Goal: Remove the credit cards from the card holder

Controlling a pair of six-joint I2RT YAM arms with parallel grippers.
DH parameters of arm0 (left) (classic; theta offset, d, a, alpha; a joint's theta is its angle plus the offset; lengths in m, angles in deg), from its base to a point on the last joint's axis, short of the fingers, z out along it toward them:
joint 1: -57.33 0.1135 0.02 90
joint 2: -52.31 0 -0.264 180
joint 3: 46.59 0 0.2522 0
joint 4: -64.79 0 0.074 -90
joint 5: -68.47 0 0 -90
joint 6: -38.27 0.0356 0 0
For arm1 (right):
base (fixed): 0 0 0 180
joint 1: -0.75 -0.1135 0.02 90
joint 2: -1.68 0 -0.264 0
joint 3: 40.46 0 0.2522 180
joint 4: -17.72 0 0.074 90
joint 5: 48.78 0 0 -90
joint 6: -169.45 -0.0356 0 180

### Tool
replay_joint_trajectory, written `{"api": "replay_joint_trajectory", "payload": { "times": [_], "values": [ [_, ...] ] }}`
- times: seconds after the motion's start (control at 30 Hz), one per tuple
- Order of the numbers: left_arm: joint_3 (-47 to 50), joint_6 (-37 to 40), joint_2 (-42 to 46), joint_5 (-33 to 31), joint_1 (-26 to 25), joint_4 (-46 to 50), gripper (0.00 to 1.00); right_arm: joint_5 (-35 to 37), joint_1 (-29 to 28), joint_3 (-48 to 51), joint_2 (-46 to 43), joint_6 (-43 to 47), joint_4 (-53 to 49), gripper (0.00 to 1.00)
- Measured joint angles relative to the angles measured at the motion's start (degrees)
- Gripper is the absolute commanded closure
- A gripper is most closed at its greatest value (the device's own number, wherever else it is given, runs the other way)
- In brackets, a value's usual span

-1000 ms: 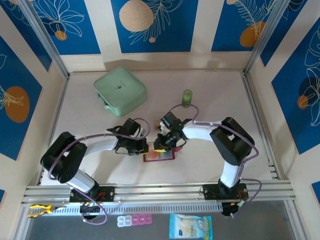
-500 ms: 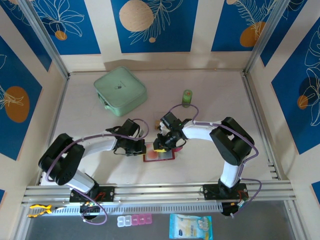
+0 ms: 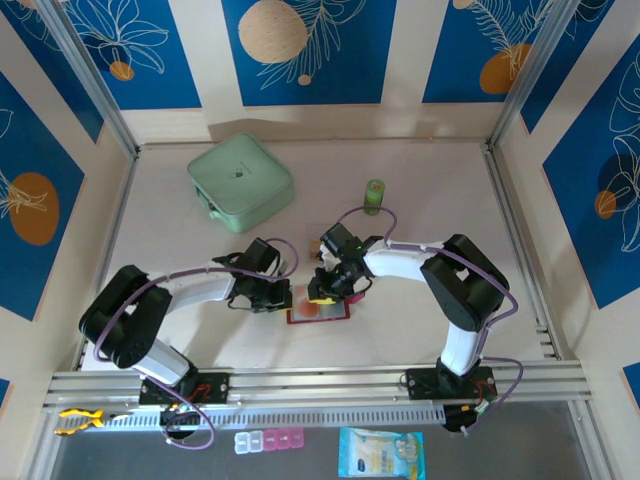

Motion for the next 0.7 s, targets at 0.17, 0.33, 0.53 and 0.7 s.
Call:
{"api": "replay_joint_trajectory", "payload": {
  "times": [0.17, 0.33, 0.53, 0.7],
  "values": [
    [0.0, 0.0, 0.0, 0.0, 0.0, 0.1, 1.0, 1.5, -0.1, 0.0, -0.8, 0.4, -1.4, 0.73],
    [-0.5, 0.0, 0.0, -0.1, 0.0, 0.9, 1.0, 2.4, -0.1, 0.0, -1.9, 0.4, -2.4, 0.73],
    [-2.5, 0.9, 0.6, -1.0, 0.0, 3.6, 1.0, 3.0, -0.1, 0.0, -3.1, 0.7, -2.7, 0.73],
    [-3.5, 0.9, 0.9, -0.7, -0.2, 3.4, 1.0, 2.6, 0.0, 0.0, -3.7, 0.8, -2.4, 0.73]
  ]
}}
